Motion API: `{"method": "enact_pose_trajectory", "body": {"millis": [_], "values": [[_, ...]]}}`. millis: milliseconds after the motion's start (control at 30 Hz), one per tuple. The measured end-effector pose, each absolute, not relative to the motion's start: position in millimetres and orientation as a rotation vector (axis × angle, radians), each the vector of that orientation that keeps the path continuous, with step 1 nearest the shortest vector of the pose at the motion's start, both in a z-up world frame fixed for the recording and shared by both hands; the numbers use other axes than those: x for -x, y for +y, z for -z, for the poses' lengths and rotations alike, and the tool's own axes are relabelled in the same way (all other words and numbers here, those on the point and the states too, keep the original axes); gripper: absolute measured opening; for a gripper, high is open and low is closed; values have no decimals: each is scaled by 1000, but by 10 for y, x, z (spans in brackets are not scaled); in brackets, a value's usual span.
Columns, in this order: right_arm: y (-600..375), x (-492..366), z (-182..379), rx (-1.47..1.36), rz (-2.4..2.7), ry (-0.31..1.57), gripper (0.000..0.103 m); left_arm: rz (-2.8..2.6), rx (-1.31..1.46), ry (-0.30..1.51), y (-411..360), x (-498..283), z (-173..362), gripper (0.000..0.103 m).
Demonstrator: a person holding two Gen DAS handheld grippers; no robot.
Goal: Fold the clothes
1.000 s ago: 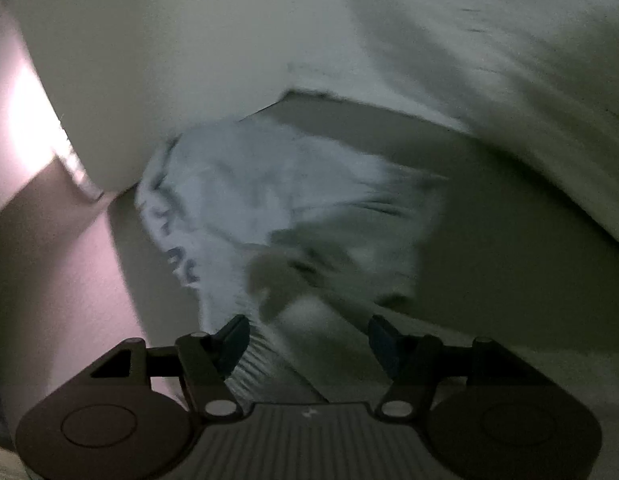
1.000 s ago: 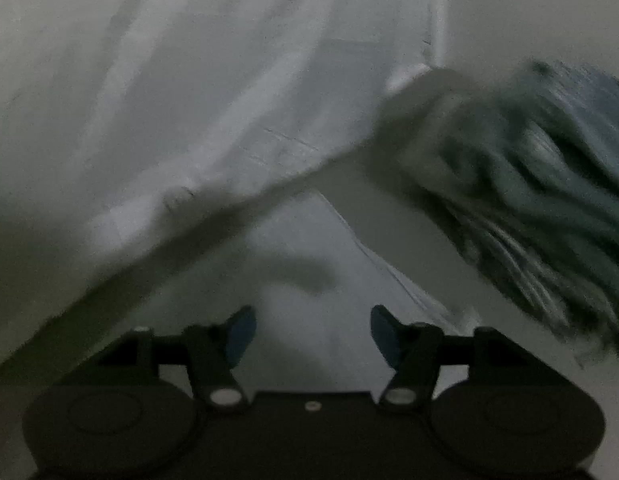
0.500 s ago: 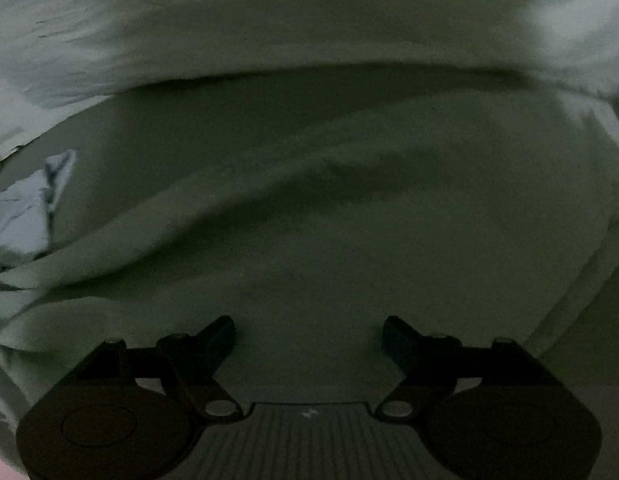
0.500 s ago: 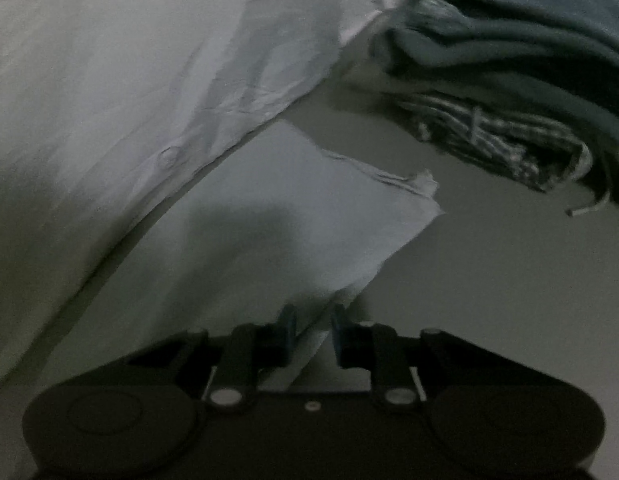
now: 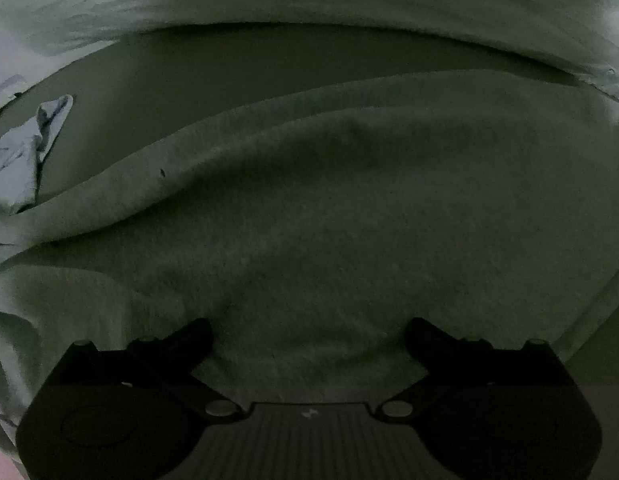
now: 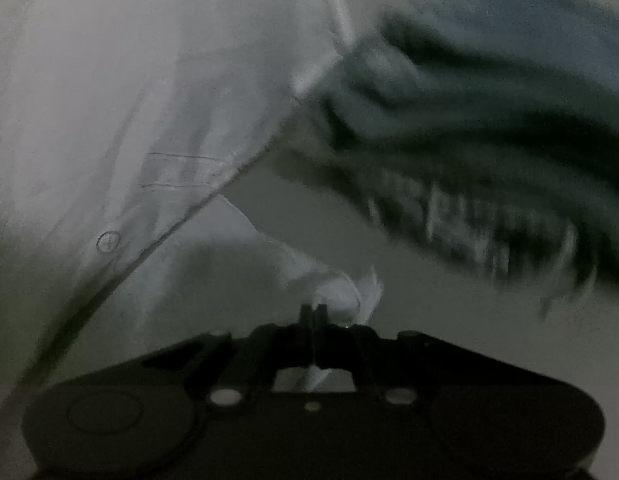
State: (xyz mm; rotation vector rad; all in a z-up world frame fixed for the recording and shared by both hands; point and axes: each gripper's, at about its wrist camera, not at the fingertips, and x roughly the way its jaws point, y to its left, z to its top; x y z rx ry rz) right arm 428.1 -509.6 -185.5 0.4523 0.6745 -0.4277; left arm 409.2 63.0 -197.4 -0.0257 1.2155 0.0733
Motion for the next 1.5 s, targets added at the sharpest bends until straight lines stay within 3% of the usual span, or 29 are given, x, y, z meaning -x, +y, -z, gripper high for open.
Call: {"method": "enact_pose_trajectory", "body": {"millis": [167, 367, 467, 500, 533, 800, 933, 1167, 1333, 1500], "values": [[-5403, -4387, 1695, -423, 444, 662, 0, -66, 32, 1224, 621, -4082, 1958, 103], [-5388, -4596, 2022, -367, 477, 793, 1, -52, 18, 1233, 631, -4061, 1936, 103], [-5211, -4435, 1956, -393, 504, 782, 17, -47, -27, 1228, 671, -3991, 1868, 103], [-5143, -4365, 1929, -412, 490, 774, 34, -44, -49, 1221, 667, -3951, 1845, 103], [-5018, -4265, 1896, -420, 458, 770, 38, -41, -65, 1216, 679, -3911, 1823, 103], [-3541, -3547, 1861, -218, -9, 883, 38, -169, 32, 1194, 1177, -3553, 1797, 103], [-2693, -3250, 1832, -53, -302, 922, 30, -285, 94, 1181, 1543, -3319, 1813, 103], [-1514, -2726, 1765, 273, -645, 873, 26, -223, 80, 1087, 1831, -2893, 1734, 103], [-1200, -2900, 1830, 291, -597, 904, 27, 2, -44, 999, 1648, -2794, 1718, 103], [-1249, -3161, 1813, 98, -466, 941, 27, 163, -230, 986, 1398, -2834, 1812, 103]]}}
